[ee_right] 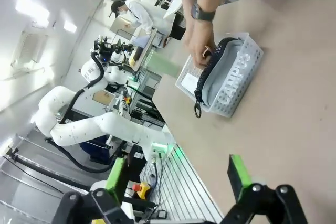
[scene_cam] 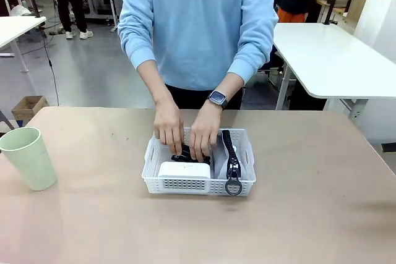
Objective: Efficiently arrange items inside the basket to fit them all.
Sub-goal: Pick up the Stapler and place it inside the Organizing basket, then pick up the Reusable plastic cup and place it inside the Organizing basket.
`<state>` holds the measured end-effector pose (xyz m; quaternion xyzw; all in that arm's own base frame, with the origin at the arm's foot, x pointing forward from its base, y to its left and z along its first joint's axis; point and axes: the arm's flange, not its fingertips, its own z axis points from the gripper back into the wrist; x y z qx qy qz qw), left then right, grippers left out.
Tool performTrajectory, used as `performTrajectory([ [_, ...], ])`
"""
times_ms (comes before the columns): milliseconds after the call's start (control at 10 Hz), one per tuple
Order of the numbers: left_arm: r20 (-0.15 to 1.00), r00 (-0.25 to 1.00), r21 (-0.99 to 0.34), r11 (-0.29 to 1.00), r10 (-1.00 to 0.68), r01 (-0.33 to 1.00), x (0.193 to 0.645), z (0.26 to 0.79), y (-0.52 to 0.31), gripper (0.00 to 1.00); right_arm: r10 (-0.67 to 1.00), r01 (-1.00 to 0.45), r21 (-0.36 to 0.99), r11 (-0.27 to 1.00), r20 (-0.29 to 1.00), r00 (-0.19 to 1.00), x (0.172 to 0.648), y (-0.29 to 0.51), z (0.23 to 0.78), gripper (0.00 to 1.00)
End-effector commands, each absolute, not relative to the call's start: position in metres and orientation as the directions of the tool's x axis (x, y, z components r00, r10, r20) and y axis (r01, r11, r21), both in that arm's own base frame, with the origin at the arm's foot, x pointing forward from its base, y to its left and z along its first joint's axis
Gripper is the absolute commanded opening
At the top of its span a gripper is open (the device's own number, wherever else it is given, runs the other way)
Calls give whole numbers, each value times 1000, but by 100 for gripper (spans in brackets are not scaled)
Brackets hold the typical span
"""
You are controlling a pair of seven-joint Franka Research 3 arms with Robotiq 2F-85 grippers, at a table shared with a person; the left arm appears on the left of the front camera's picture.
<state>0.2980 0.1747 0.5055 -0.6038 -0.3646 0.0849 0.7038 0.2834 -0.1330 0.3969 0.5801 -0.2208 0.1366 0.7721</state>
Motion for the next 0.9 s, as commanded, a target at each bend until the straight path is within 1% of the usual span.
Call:
performTrajectory([
  [0, 425, 708, -905, 248, 565, 346, 300, 506, 175, 100, -50, -484, 826, 290, 518, 854, 279, -134, 402, 100],
  [800, 425, 708, -905, 248, 565, 346, 300, 506, 175, 100, -50, -484, 826, 290, 518, 854, 279, -134, 402, 100],
])
